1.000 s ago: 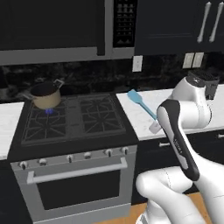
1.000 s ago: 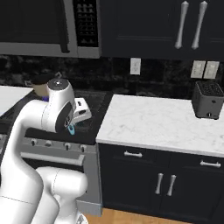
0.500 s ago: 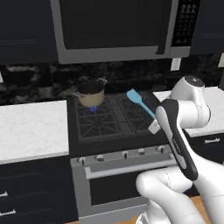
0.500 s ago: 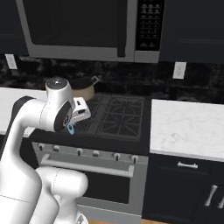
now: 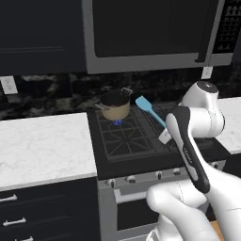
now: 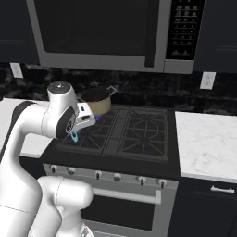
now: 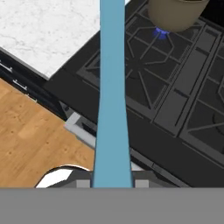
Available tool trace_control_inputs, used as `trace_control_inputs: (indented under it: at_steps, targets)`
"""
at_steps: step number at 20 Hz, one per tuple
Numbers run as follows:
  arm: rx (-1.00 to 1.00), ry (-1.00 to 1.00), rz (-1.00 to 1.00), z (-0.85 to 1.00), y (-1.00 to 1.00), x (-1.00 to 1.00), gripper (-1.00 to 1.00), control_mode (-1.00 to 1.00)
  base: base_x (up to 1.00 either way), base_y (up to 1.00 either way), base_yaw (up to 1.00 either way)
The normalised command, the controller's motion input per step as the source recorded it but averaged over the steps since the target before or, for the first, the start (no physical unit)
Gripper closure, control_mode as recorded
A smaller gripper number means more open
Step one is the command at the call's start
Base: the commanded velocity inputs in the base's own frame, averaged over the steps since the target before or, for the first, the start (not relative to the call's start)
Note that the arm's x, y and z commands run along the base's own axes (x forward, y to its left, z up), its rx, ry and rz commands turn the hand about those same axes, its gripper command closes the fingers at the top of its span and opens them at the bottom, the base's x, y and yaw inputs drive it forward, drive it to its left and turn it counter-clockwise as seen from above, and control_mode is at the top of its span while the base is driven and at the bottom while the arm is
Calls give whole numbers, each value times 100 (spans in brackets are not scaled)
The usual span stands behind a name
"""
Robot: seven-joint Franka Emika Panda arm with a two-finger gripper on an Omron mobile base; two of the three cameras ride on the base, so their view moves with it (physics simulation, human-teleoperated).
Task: Put the garlic and sweet potato in the pot. Retrieve the spatula and lightly stir the vegetables in the pot.
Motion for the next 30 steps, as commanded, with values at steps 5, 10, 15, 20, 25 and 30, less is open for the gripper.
trace_control_inputs:
  at_steps: [5,10,15,20,25,30]
  targets:
    - [0,0,0,0,0,0,100,100,7,53,0]
    - [0,0,0,0,0,0,100,100,27,38,0]
    - [0,0,0,0,0,0,100,100,57,0,-5]
    - [0,0,0,0,0,0,100,100,40,0,-6]
    - [0,0,0,0,0,0,100,100,22,0,-5]
    - [0,0,0,0,0,0,100,100,54,0,-6]
